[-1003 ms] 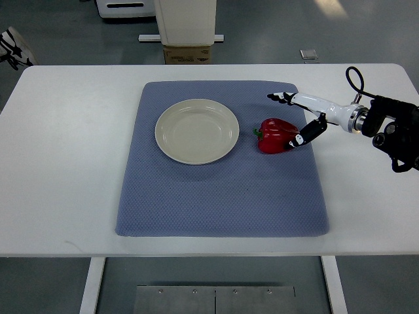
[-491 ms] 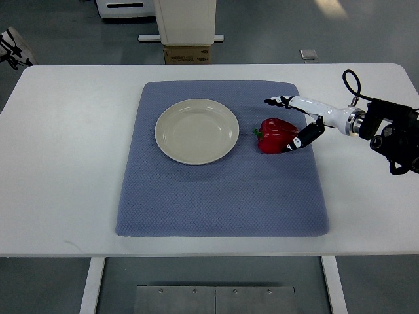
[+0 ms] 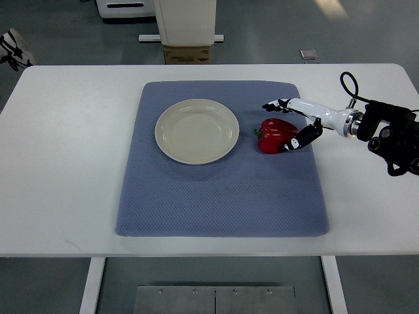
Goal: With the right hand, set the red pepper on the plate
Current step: 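Close the right hand's fingers around the red bell pepper, then lift the pepper with the right hand and carry it toward the plate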
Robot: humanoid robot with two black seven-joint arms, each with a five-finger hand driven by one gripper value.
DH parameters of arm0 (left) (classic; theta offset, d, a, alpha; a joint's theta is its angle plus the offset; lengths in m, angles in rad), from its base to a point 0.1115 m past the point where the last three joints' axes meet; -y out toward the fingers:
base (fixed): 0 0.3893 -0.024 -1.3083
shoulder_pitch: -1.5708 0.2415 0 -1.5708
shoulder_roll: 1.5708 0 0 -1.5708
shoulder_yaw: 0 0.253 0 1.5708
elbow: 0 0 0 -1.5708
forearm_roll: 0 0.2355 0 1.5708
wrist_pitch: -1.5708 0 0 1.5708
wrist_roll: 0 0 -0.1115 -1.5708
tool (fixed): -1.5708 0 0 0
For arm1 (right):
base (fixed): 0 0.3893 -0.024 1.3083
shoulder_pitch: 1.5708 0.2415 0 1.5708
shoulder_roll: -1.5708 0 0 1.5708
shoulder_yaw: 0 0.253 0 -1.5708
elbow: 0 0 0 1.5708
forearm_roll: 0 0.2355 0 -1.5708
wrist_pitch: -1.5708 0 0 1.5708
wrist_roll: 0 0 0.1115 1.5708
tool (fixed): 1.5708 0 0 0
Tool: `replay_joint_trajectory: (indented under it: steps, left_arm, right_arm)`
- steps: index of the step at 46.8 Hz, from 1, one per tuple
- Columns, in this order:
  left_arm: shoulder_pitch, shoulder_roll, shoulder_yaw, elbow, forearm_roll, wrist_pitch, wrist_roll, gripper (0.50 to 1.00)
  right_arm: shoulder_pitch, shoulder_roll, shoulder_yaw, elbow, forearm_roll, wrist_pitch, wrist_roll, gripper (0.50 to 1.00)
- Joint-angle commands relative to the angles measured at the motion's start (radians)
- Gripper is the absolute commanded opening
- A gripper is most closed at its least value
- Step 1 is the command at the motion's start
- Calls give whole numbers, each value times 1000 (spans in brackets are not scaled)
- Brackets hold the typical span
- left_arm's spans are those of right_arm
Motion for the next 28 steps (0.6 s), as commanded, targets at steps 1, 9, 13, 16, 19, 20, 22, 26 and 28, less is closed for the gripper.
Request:
replay_joint_trajectory:
  steps: [1, 9, 13, 16, 19, 20, 22, 26, 28]
  left_arm:
    - [0, 0, 0, 0, 0, 0, 0, 1000]
    - [0, 0, 0, 0, 0, 0, 0, 1000]
    - [0, 0, 0, 0, 0, 0, 0, 1000]
    - [0, 0, 0, 0, 0, 0, 0, 1000]
    - [0, 0, 0, 0, 0, 0, 0, 1000]
    - [0, 0, 0, 0, 0, 0, 0, 1000]
    - [0, 0, 0, 0, 0, 0, 0, 1000]
    - [0, 0, 0, 0, 0, 0, 0, 1000]
    - [0, 0, 0, 0, 0, 0, 0, 1000]
  right_arm:
    - [-1, 0, -4, 0, 0, 0, -1, 883]
    - [-1, 0, -7, 0, 0, 0, 0, 839]
    - [-1, -1, -7, 0, 0, 2, 0, 813]
    - [-1, 0, -7, 0, 0, 2, 2, 795]
    - [-1, -1, -7, 0, 0, 2, 4, 765]
    - [-1, 0, -9, 0, 0, 2, 4, 761]
    - [-1, -1, -7, 0, 0, 2, 5, 744]
    - [-2, -1, -9, 0, 0, 3, 7, 705]
    - [-2, -1, -9, 0, 0, 2, 7, 671]
